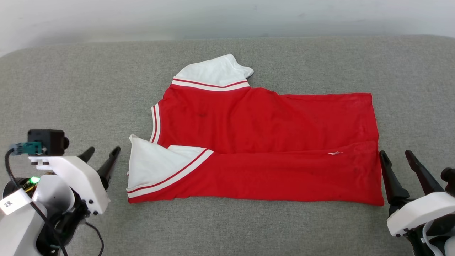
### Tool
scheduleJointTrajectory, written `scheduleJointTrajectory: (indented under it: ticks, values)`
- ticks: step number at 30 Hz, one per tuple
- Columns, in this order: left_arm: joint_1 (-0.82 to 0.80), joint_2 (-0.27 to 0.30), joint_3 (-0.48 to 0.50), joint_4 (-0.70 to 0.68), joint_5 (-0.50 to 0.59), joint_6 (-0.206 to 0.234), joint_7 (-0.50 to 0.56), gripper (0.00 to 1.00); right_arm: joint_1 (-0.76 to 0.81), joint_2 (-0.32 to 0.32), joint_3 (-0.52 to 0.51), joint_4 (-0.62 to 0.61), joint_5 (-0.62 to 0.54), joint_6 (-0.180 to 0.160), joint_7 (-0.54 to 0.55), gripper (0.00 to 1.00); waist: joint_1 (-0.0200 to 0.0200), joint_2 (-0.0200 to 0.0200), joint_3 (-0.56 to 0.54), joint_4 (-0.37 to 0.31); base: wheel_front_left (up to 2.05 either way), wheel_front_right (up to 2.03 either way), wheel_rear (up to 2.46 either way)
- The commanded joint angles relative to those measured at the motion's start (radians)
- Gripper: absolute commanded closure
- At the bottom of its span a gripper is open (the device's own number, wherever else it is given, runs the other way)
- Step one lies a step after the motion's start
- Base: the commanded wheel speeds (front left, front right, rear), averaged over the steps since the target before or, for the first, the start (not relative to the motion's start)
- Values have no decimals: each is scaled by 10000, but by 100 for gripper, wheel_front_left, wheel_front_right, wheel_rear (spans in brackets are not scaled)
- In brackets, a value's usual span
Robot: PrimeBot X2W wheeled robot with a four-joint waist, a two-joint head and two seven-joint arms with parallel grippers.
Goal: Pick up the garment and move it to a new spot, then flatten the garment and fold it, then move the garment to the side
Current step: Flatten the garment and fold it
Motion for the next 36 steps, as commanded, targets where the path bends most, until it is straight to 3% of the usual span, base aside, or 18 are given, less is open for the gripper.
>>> scheduleJointTrajectory:
  ticks: [1,6,14,21,23,25,30,36]
  values:
    - [193,195,-105,-296,-61,82,400,0,100,98,-28,-133,-107,-8,51,0,0,0,2,-26,0,0,0]
    - [460,612,-505,-1226,-367,273,1847,0,185,313,-65,-466,-161,-8,182,0,0,0,128,-162,0,0,0]
    - [596,456,-883,-850,-643,379,2529,0,62,452,-21,-642,-151,-8,227,0,0,0,559,-475,0,0,0]
    - [600,-266,-1788,490,-1146,-238,3374,0,-86,453,-92,-680,-104,-8,104,0,0,0,927,-754,0,0,0]
    - [597,-464,-2052,759,-1234,-417,3601,94,-89,442,-162,-681,-98,-8,102,0,0,0,935,-790,0,0,0]
    - [590,-556,-2157,891,-1271,-486,3707,100,-92,431,-191,-700,-90,-8,98,0,0,0,930,-805,0,0,0]
    - [338,-608,-2101,1196,-1212,-468,3542,100,-13,346,-373,-775,-4,-8,261,0,0,0,860,-823,0,0,0]
    - [67,-385,-1419,803,-970,-202,2636,100,291,-96,-556,-840,430,-8,1774,0,0,0,708,-791,0,0,0]
